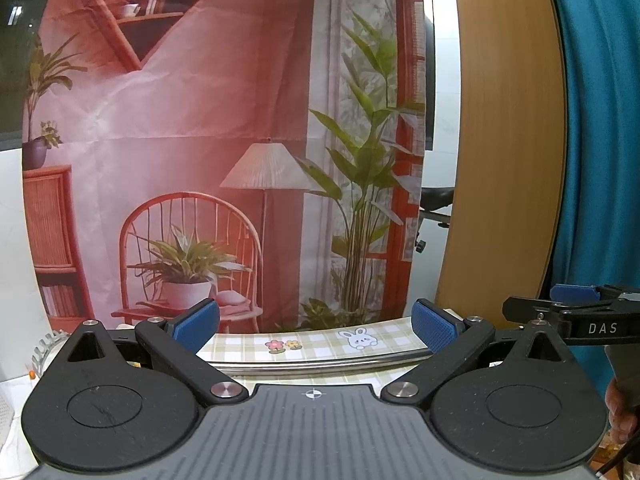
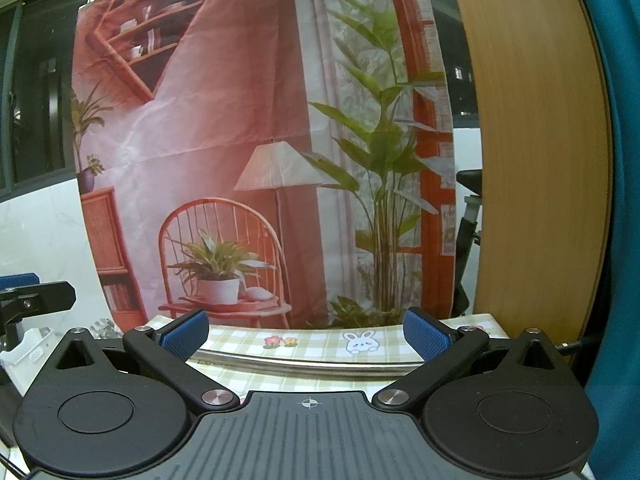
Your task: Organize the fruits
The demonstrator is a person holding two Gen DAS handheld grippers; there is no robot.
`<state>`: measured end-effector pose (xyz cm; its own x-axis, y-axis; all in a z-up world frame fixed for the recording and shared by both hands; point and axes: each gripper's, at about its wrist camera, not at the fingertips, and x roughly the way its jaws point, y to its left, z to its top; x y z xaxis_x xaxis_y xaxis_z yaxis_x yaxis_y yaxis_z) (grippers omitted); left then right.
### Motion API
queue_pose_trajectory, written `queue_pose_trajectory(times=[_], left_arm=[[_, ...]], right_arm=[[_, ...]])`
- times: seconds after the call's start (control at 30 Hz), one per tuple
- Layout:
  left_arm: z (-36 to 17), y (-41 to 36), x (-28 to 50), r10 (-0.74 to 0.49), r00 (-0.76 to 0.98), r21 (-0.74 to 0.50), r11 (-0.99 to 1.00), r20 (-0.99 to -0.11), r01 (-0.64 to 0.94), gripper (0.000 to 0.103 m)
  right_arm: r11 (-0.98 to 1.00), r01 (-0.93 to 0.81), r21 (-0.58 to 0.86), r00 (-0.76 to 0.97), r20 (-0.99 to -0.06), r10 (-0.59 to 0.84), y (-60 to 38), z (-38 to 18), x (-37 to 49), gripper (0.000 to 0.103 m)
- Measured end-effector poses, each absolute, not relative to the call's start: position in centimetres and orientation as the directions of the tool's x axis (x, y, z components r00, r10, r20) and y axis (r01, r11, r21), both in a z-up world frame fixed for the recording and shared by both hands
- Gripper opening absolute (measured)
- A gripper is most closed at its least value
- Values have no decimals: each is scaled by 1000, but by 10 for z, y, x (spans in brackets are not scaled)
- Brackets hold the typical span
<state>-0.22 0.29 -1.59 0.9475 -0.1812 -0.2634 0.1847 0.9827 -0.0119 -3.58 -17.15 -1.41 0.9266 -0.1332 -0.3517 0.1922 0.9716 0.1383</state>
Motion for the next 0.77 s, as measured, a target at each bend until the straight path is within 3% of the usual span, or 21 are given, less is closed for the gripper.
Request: queue_pose_trajectory(times=[0.77], left_arm=[[-17, 3, -2, -187, 947, -10, 982, -261, 191, 103]], right_arm=[[971, 194, 138, 927, -351, -135, -174, -10, -38, 103]])
